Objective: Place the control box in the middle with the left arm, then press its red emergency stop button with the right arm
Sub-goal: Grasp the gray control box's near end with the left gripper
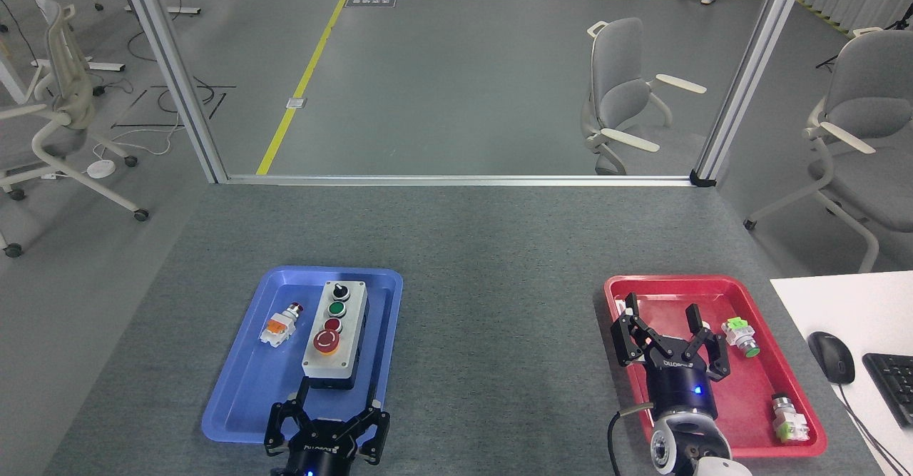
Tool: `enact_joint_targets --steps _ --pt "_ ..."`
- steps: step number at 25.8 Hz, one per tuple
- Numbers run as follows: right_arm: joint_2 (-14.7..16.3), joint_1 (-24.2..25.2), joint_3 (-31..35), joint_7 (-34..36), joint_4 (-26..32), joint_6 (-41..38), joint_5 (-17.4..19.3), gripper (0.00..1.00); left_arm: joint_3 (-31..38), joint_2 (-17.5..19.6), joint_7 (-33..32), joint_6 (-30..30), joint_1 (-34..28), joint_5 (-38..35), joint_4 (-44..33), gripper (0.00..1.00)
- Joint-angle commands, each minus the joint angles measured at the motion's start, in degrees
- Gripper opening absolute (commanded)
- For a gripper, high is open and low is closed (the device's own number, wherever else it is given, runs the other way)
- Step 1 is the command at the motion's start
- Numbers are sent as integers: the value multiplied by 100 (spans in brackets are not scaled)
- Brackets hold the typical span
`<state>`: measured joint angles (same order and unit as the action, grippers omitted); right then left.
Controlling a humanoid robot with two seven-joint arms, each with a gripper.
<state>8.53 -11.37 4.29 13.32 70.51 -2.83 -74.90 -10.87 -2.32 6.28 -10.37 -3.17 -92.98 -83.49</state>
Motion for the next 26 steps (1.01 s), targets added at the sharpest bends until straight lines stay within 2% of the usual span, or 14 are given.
enact_joint_targets --steps 1,12,26 --pt "26 -14 -8 4 7 -7 2 99 24 -128 -100 -9 255 -18 395 99" --pt "61 -23 -8 -31 51 11 10 99 138 -111 -224 -317 677 44 949 99" --pt "52 -23 -16 -31 77 -24 10 99 217 -119 -241 -334 1143 105 1643 99"
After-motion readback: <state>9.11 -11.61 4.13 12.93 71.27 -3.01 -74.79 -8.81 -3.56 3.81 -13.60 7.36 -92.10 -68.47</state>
